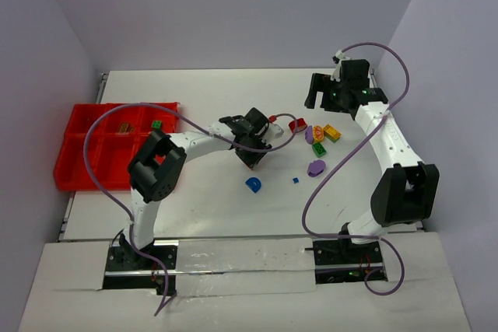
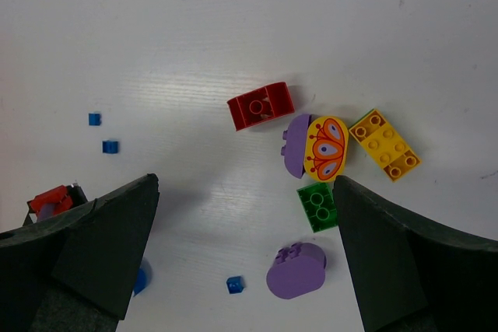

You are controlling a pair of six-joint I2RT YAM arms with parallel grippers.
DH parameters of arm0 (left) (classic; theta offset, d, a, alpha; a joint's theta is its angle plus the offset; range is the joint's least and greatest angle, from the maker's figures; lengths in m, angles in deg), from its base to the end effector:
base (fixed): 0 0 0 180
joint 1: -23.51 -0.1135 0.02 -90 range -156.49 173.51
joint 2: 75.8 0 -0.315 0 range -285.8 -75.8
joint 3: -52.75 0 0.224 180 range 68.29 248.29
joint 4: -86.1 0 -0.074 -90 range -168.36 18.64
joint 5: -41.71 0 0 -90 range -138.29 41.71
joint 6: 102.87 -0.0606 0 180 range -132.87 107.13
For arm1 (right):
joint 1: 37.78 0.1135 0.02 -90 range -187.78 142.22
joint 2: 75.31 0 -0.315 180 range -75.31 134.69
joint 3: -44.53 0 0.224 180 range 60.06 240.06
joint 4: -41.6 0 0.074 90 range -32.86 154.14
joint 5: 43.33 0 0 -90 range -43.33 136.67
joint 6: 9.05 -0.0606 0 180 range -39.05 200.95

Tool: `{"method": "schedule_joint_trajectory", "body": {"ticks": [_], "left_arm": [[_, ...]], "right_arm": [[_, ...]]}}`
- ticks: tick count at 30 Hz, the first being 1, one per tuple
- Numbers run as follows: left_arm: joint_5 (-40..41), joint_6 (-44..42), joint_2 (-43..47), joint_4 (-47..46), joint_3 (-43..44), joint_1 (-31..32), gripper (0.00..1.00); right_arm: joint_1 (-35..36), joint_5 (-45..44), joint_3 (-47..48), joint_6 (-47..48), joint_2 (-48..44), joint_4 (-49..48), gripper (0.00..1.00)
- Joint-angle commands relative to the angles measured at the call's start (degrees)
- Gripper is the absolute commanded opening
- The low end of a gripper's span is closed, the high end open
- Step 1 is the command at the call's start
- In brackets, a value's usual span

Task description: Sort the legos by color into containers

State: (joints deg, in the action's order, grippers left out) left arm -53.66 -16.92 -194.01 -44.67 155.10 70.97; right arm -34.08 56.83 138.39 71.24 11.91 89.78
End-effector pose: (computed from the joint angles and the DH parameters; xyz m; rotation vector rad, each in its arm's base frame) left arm 0.2940 -0.3287 0.2080 1.2212 2.4657 -0.3446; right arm 0.3259 0.0318 0.3654 0.0287 2.3032 0.3241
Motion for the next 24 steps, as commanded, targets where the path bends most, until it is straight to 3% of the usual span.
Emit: {"method": "schedule_joint_trajectory", "body": {"ticks": [1, 5, 7, 11, 16, 19, 24], "left_arm": [[3.3, -1.3, 3.7, 0.8, -0.5, 0.3, 0.35], [4.4, -1.8, 7.8, 2.3, 1.7, -1.2, 0.29], [1.1, -1.0, 11.6, 4.1, 3.6, -5.0, 0.28], [-7.6, 1.3, 18.7, 6.3, 5.9, -20.1, 0.23], [-8.5, 3.5, 25.5, 5.2, 4.5, -39.2, 0.17], [-6.5, 3.3, 25.5, 3.7, 4.0, -50.5, 0.17], [-7.9, 1.0, 21.1, 2.5, 6.4, -62.2, 0.19]], "right_arm": [[-0.5, 0.6, 1.2, 0.0, -0.1, 0.1, 1.00], [-0.5, 2.0, 1.6, 0.6, 0.2, 0.1, 1.00], [-0.5, 3.7, 2.1, 1.5, 0.6, 0.0, 1.00], [-0.4, 6.4, 2.6, 3.2, 1.5, -0.4, 1.00], [0.1, 7.1, 2.9, 4.0, 2.3, -1.5, 1.00], [0.7, 6.4, 3.4, 3.9, 3.6, -1.8, 1.00], [2.6, 4.6, 4.9, 4.6, 6.2, -1.3, 1.00]]}}
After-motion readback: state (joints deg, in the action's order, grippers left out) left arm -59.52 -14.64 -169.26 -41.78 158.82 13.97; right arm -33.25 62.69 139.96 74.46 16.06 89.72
